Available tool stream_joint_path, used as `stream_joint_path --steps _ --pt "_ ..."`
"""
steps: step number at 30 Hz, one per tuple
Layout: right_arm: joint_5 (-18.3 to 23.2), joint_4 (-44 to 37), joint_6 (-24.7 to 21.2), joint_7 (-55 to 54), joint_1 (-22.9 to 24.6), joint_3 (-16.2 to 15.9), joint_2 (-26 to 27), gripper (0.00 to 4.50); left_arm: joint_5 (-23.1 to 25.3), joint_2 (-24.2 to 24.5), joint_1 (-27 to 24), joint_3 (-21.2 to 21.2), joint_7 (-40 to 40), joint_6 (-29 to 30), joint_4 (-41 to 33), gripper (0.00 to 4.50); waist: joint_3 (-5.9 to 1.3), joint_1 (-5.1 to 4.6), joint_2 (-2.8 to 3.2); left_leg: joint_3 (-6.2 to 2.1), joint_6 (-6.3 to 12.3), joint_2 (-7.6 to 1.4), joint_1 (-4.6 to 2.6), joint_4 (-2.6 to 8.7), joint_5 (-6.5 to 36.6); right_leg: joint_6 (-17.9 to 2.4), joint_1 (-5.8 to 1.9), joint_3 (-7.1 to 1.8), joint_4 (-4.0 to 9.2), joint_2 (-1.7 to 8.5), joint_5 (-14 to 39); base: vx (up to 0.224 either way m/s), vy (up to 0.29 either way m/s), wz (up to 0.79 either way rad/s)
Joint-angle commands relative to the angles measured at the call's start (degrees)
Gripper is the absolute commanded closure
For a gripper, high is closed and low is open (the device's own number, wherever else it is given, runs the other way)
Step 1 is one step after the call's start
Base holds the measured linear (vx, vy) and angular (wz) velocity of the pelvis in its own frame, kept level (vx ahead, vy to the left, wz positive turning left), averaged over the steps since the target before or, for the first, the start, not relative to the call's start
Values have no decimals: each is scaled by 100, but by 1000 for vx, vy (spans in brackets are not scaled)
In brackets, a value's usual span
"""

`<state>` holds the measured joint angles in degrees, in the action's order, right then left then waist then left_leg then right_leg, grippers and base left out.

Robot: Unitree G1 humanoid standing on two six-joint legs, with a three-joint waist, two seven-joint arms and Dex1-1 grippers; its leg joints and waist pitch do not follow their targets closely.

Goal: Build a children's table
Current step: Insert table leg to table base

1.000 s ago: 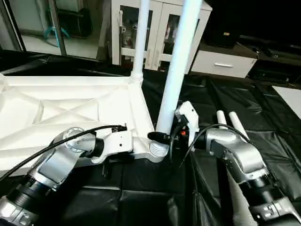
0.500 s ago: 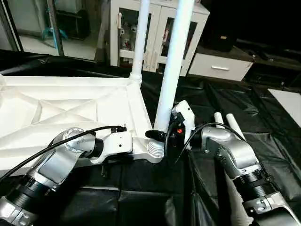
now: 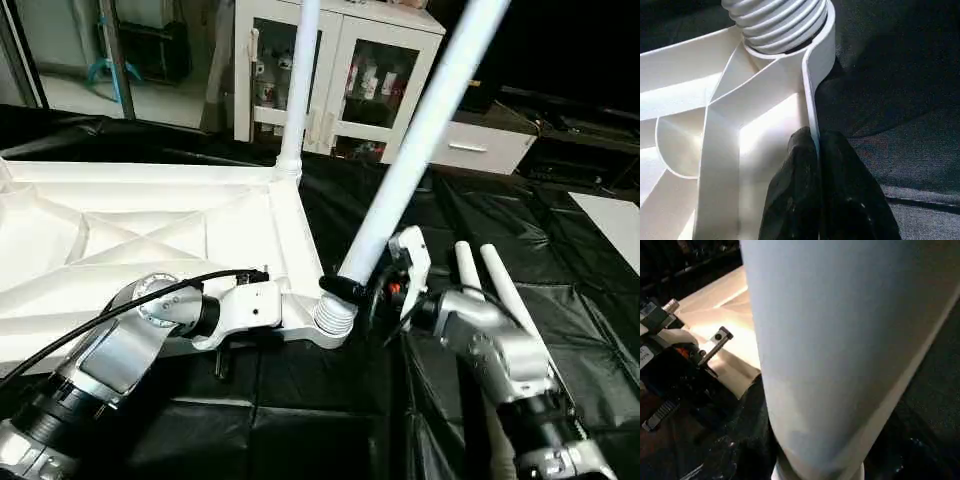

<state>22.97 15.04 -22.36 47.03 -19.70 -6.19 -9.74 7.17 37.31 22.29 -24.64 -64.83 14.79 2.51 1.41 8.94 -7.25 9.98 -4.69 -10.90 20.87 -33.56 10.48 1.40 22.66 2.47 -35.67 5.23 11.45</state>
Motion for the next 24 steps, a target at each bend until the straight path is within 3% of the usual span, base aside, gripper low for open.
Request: stream_joint_path --steps 1,3,4,9,11,15,18,24 --pt "-77 176 161 -151 294 85 35 264 220 -8 -172 -417 -163 -18 133 450 -186 -30 211 -107 -528 -225 -131 561 2431 -772 -59 -193 470 305 1715 0 0 0" --pt "-100 213 329 -183 382 90 71 264 220 -9 -167 -415 -161 -9 135 450 -179 -38 198 -118 -524 -228 -130 570 2562 -757 -55 -191 487 306 1838 0 0 0" --pt "-137 242 483 -193 448 76 92 264 219 -3 -168 -409 -162 -9 136 450 -175 -41 233 -132 -529 -228 -134 579 2650 -753 -51 -191 491 306 1929 0 0 0" --pt "-342 241 920 -113 661 -44 80 264 223 20 -151 -402 -179 0 134 450 -164 -56 238 -138 -504 -234 -135 586 2790 -748 -36 -197 517 306 2000 0 0 0" --pt "-410 225 928 -80 689 -117 38 264 221 27 -148 -401 -188 9 128 450 -166 -50 258 -141 -495 -234 -128 591 2745 -757 -45 -201 510 307 1956 0 0 0" --pt "-786 245 1042 68 722 -475 -160 264 218 44 -128 -400 -210 29 118 450 -148 -50 241 -129 -480 -234 -149 616 2725 -764 -63 -191 528 288 1878 0 0 0" --pt "-904 270 1046 164 691 -645 -265 264 215 51 -116 -394 -215 30 120 450 -127 -49 237 -151 -471 -232 -207 631 3084 -669 -53 -199 602 324 2429 0 0 0" --pt "-1251 428 798 209 399 -991 -505 264 218 65 -95 -392 -219 18 114 450 -126 -55 204 -146 -447 -232 -191 642 2878 -703 -66 -202 572 303 2241 0 0 0"
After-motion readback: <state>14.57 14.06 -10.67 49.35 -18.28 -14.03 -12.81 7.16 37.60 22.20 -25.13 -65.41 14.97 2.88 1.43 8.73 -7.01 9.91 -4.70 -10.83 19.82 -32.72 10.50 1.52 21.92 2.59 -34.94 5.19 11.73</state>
